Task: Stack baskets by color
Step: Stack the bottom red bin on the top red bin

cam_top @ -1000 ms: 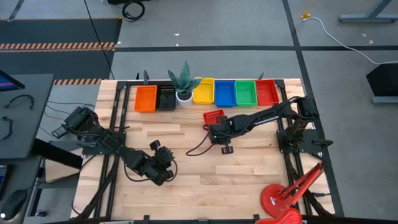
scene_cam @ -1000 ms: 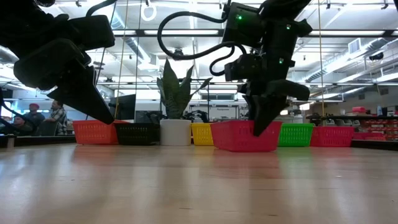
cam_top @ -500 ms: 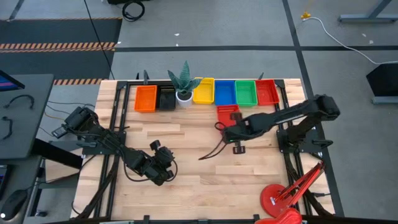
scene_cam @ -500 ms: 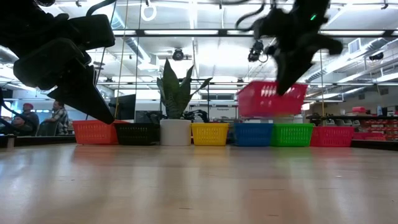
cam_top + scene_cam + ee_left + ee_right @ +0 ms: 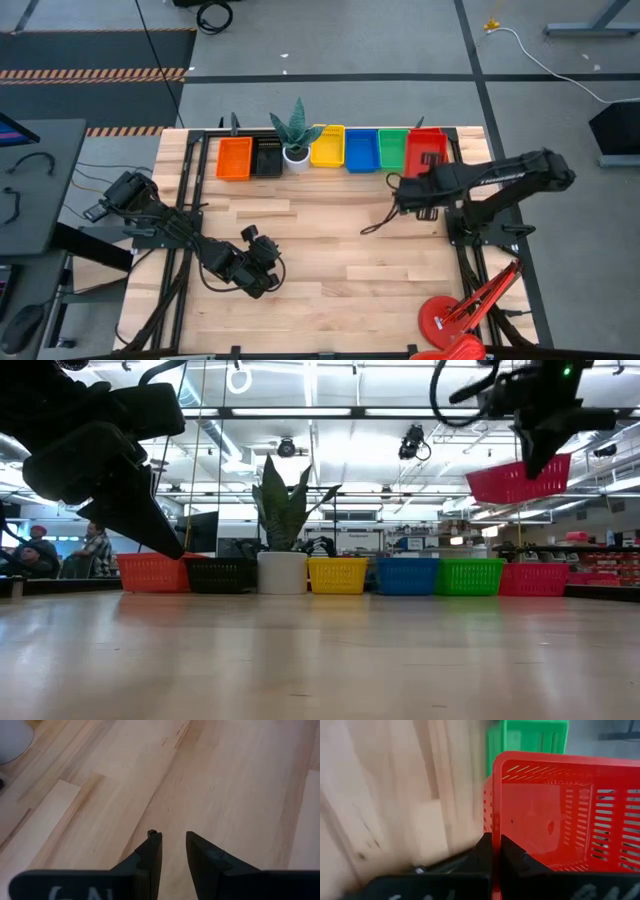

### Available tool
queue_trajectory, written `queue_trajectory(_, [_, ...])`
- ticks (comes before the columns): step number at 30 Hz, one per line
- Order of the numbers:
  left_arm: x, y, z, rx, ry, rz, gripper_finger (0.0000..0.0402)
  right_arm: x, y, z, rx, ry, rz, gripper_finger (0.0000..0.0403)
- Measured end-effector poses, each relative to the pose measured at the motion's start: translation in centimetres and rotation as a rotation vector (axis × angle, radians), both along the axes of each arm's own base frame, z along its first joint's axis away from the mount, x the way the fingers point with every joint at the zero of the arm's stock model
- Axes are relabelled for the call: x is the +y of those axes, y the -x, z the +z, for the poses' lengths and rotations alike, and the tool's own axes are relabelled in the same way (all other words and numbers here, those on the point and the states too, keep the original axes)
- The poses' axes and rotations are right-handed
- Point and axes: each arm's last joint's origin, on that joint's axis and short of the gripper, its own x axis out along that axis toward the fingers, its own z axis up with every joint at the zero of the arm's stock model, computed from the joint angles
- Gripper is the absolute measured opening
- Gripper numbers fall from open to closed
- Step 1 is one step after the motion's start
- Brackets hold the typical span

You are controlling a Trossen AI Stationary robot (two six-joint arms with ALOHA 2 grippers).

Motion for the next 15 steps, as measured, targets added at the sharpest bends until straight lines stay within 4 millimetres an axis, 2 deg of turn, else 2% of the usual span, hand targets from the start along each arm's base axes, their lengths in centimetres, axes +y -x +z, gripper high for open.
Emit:
queue_trajectory(4, [0.0, 0.0, 0.0, 0.003, -0.01, -0.014, 0.0094, -2.2, 0.8, -1.3, 0.127, -0.028, 0.02, 0.0008])
queue_trajectory(8, [-0.1, -0.1, 0.0, 0.0, -0.01, -0.018, 0.0094, -4.8, 1.5, -2.9, 0.2, -0.052, -0.048, 0.0008])
queue_trajectory(15, [-0.1, -0.1, 0.0, -0.001, -0.009, -0.018, 0.0094, -8.4, 1.9, -5.2, 0.277, 0.043, -0.056, 0.0008])
